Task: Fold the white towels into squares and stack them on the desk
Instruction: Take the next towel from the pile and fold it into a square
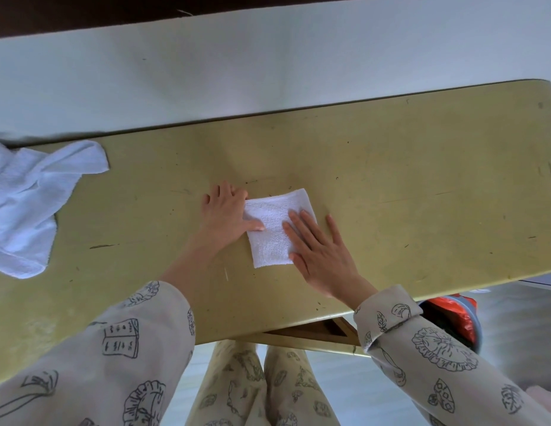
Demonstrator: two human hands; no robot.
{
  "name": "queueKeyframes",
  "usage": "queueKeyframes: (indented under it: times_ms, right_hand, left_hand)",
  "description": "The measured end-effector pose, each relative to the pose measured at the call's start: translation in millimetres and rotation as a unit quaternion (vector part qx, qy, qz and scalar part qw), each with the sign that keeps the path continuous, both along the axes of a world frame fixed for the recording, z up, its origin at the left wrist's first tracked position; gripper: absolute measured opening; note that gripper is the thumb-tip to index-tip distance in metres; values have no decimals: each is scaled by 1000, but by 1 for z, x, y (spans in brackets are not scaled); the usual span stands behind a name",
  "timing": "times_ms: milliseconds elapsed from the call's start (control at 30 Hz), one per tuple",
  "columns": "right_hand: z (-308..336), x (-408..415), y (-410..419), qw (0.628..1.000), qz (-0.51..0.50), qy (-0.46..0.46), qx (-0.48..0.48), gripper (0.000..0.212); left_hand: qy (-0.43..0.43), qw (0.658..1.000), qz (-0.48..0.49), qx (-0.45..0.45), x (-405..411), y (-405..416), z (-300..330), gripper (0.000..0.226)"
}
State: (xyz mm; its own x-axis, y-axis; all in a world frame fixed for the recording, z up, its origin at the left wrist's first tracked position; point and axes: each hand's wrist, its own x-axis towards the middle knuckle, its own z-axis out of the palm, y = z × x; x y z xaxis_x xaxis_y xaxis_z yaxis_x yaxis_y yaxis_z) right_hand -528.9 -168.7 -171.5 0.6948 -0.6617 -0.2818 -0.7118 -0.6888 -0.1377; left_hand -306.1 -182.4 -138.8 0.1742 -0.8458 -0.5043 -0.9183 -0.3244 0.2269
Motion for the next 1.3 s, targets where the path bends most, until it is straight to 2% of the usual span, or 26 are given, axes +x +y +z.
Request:
queueKeyframes:
  times_ms: [100, 167, 233, 333, 467, 633, 767, 867, 933, 1000, 1033, 1100, 1167, 1233, 1300]
  right_hand:
    - [2, 2, 3, 1000, -10, -13, -14, 54]
    - [4, 7, 4, 999, -24, -32, -26, 55]
    - [7, 13, 5, 996, -46, -63, -35, 54]
    - [9, 28, 0, 989, -80, -109, -55, 50]
    - [-5, 40, -13, 988, -113, -85, -64, 51]
    - [-22, 34, -14, 987, -122, -86, -64, 56]
    - [-14, 35, -17, 992, -113, -49, -15, 59]
    - [2, 29, -16, 982, -135, -119, 53, 58]
    - [17, 22, -10, 938, -247, -229, 81, 53]
    - [32, 14, 2, 854, -405, -316, 83, 45]
    - [38, 12, 10, 808, -477, -331, 97, 41]
    - [44, 8, 27, 733, -582, -319, 148, 34]
    - [48, 7, 41, 678, -642, -294, 204, 33]
    - [52, 11, 44, 642, -670, -274, 251, 35]
    - [56, 15, 40, 608, -688, -274, 285, 37]
  left_hand:
    - [53, 996, 58, -39, 6, -2, 0, 36]
    - [94, 985, 116, -87, 6, 1, 0, 29]
    - [62, 975, 129, -172, 0, 11, 1, 31]
    - [19, 961, 74, -267, -27, 36, -3, 36]
    - [0, 978, -13, -210, -56, 56, -29, 48]
    - [-56, 984, -47, -165, -50, 59, -48, 60]
    - [-59, 987, -65, -133, -47, 55, -41, 61]
    - [-48, 987, -86, -127, -37, 54, -30, 58]
    - [-46, 986, -103, -126, -28, 57, -22, 54]
    - [-45, 988, -91, -114, -25, 66, -12, 52]
    - [-40, 990, -73, -113, -27, 71, -8, 51]
    - [11, 991, -40, -126, -34, 83, -1, 48]
    - [58, 989, -13, -134, -45, 94, 8, 41]
    - [118, 988, 41, -87, -54, 97, 13, 41]
    - [182, 972, 140, -43, -61, 97, 15, 47]
